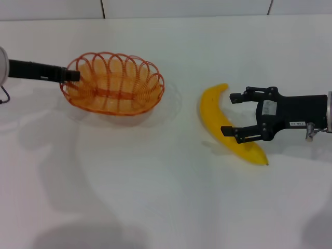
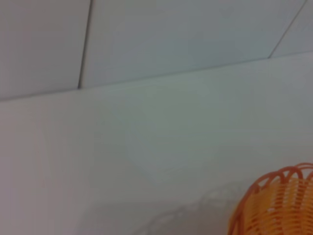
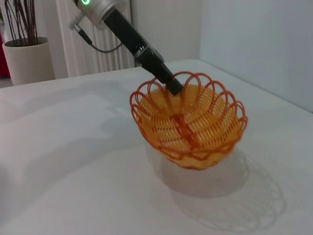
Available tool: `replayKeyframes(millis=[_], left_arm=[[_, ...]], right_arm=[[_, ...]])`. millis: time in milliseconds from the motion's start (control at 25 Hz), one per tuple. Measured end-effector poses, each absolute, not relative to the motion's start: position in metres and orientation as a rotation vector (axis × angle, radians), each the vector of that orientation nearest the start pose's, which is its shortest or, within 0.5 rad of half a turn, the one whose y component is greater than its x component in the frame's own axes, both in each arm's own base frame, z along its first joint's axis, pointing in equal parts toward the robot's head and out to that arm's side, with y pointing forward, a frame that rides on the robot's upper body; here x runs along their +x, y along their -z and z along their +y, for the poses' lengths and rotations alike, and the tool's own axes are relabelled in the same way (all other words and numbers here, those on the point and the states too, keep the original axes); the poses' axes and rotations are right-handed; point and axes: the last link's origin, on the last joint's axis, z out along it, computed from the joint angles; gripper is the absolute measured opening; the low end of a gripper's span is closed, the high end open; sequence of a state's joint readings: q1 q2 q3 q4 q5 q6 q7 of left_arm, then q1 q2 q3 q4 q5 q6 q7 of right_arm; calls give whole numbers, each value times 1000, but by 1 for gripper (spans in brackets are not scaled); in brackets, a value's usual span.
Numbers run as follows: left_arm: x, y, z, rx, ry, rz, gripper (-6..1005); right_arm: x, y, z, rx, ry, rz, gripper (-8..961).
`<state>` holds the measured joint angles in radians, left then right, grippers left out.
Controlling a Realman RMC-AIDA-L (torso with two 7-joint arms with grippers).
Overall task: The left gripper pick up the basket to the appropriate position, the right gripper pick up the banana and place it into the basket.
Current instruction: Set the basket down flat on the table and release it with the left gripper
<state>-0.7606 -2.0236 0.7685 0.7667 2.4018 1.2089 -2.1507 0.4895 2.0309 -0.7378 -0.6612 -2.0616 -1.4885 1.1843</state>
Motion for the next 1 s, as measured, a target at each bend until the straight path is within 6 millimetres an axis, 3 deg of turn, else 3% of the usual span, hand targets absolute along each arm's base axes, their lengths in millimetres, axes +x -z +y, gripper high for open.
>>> replayKeyframes(millis=[440, 1000], left_arm=[[-257, -14, 420, -2367, 118, -1218, 84], [-260, -13, 421, -2348, 128, -1216, 86]], right_arm=[[293, -8, 327, -2752, -435, 371, 906], [291, -7, 328, -2753, -436, 370, 905]])
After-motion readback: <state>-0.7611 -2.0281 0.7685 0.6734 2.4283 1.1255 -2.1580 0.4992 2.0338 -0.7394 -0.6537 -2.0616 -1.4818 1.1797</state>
